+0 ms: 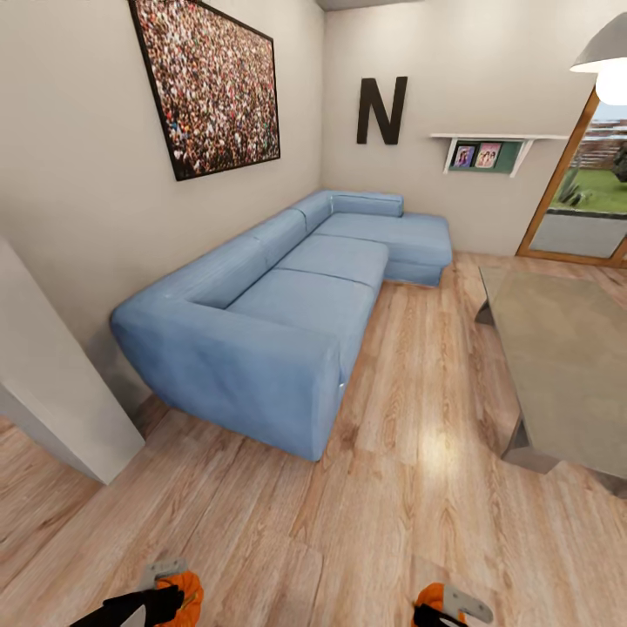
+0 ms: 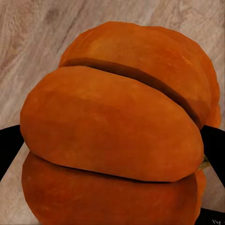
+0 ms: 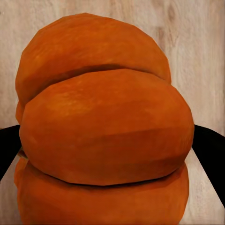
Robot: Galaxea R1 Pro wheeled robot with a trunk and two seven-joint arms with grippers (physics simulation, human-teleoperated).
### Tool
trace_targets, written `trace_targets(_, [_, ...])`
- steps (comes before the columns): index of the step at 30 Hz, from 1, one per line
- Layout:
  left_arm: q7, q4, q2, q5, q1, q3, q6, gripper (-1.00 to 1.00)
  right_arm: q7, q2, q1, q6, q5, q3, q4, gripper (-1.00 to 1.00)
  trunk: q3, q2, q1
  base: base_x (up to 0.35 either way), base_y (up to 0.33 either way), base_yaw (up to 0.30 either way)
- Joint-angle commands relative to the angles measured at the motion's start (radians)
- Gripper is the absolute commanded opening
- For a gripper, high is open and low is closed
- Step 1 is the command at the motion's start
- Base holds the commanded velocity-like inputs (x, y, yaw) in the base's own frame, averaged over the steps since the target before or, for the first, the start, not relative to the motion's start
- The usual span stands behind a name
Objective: Place each of the two pumpkins and all three candles from the living room inside a cabinet in the living room (use any cabinet), then make sure every cabinet is closed, and position the cauldron so it is next to a table in the living room.
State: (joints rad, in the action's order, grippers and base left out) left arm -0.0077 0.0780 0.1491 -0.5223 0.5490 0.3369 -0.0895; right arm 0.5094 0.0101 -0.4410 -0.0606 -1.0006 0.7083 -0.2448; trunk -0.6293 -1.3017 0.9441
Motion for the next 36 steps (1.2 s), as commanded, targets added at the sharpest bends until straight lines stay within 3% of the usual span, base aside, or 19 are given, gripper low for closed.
trace_targets(1, [0.000, 0.002, 0.001, -0.010, 0.000, 0.008, -0.004, -1.00, 0.006, 0.001, 0.000, -0.010, -0.012, 0.007, -0.001, -1.00, -0.001, 0.000, 0.000, 0.000, 0.000, 0.000])
trace_targets(7, [0.000, 0.002, 0.002, -0.010, 0.000, 0.008, 0.005, -1.00, 0.009, -0.001, -0.001, -0.027, -0.012, 0.008, 0.001, -1.00, -0.001, 0.000, 0.000, 0.000, 0.000, 0.000])
trace_targets(12, [0.000, 0.002, 0.000, -0.012, -0.001, 0.008, 0.068, -1.00, 0.005, -0.001, 0.000, -0.028, -0.012, 0.007, 0.001, -1.00, -0.003, 0.000, 0.000, 0.000, 0.000, -0.050])
trace_targets(20, [0.000, 0.002, -0.005, -0.014, -0.003, 0.008, 0.083, -1.00, -0.021, 0.002, -0.001, -0.029, -0.015, 0.005, 0.002, -1.00, -0.013, 0.000, 0.000, 0.000, 0.000, -0.163])
trace_targets(27, [0.000, 0.002, -0.005, -0.020, -0.003, 0.008, 0.085, -1.00, -0.023, 0.004, 0.000, -0.062, -0.077, 0.005, 0.002, -1.00, -0.022, 0.000, 0.000, 0.000, 0.000, -0.173])
trace_targets(36, [0.000, 0.002, -0.005, -0.024, -0.003, 0.008, 0.083, -1.00, -0.022, 0.004, 0.000, -0.087, -0.088, 0.004, 0.002, -1.00, -0.029, 0.000, 0.000, 0.000, 0.000, -0.221])
